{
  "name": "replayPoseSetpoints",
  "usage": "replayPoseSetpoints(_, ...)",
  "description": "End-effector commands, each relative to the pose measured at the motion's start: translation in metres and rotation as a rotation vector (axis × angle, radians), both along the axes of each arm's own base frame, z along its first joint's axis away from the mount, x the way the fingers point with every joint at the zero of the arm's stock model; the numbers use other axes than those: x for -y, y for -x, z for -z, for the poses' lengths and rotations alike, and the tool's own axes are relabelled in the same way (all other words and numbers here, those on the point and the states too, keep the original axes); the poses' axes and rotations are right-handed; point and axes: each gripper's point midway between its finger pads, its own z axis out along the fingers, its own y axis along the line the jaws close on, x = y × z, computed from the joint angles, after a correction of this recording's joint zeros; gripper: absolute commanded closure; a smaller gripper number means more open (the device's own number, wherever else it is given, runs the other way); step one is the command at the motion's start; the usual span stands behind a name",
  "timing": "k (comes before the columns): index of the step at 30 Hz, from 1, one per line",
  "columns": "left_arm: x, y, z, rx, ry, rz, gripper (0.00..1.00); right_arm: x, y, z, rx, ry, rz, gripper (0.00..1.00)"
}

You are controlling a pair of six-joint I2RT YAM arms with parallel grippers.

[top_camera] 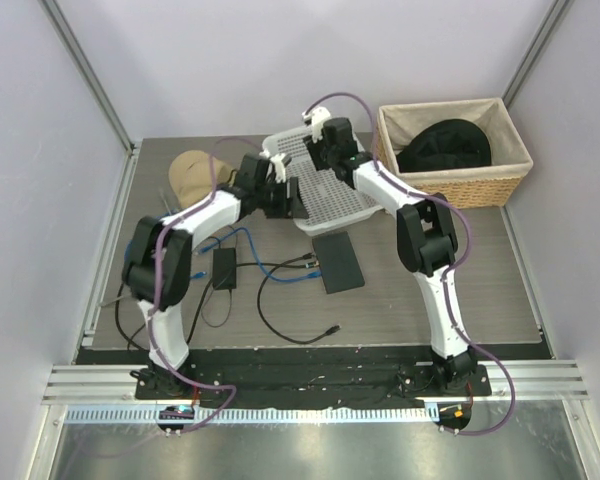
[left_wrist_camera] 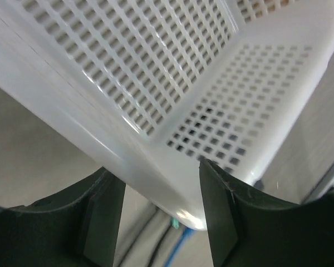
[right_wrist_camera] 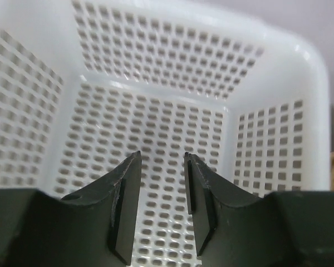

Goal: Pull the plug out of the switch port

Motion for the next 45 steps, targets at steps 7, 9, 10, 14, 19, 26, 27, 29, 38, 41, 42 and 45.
replayPoseSetpoints(7, 0.031, -0.041, -0.054, 0.118, 0.087, 0.037, 0.38, 0.029, 0.019, -0.200, 0.296, -0.199, -0.017, 0.54)
replayPoseSetpoints(9, 0.013, -0.029, -0.065, 0.095, 0.119, 0.021, 0.37, 0.029, 0.027, -0.176, 0.231, -0.183, -0.020, 0.54)
replayPoseSetpoints(10, 0.006, -0.025, -0.073, 0.083, 0.153, -0.001, 0.36, 0.027, 0.033, -0.158, 0.188, -0.178, -0.027, 0.54)
replayPoseSetpoints(14, -0.037, -0.012, -0.138, 0.234, 0.252, -0.022, 0.28, -0.006, 0.051, -0.124, 0.080, -0.207, -0.089, 0.52)
replayPoseSetpoints(19, -0.086, 0.013, -0.144, 0.277, 0.115, -0.096, 0.28, -0.077, 0.079, -0.087, -0.013, -0.181, -0.145, 0.37)
replayPoseSetpoints(26, -0.117, 0.034, -0.140, 0.290, 0.093, -0.179, 0.28, -0.081, 0.079, -0.034, -0.030, -0.020, 0.053, 0.21)
replayPoseSetpoints(27, -0.120, 0.035, -0.141, 0.289, 0.097, -0.190, 0.28, -0.079, 0.078, -0.028, -0.034, -0.006, 0.067, 0.22)
replayPoseSetpoints(29, -0.128, 0.034, -0.142, 0.292, 0.099, -0.216, 0.28, -0.072, 0.079, -0.017, -0.041, 0.019, 0.099, 0.26)
replayPoseSetpoints(38, -0.129, 0.031, -0.140, 0.280, 0.128, -0.237, 0.28, -0.073, 0.089, 0.002, -0.041, 0.103, 0.013, 0.49)
replayPoseSetpoints(41, -0.129, 0.030, -0.141, 0.283, 0.129, -0.237, 0.29, -0.085, 0.103, 0.004, -0.043, 0.127, -0.096, 0.62)
replayPoseSetpoints(42, -0.129, 0.030, -0.141, 0.283, 0.126, -0.235, 0.29, -0.095, 0.112, 0.009, -0.062, 0.127, -0.190, 0.62)
replayPoseSetpoints(45, -0.132, 0.030, -0.141, 0.290, 0.117, -0.240, 0.29, -0.119, 0.141, 0.004, -0.058, 0.123, -0.406, 0.61)
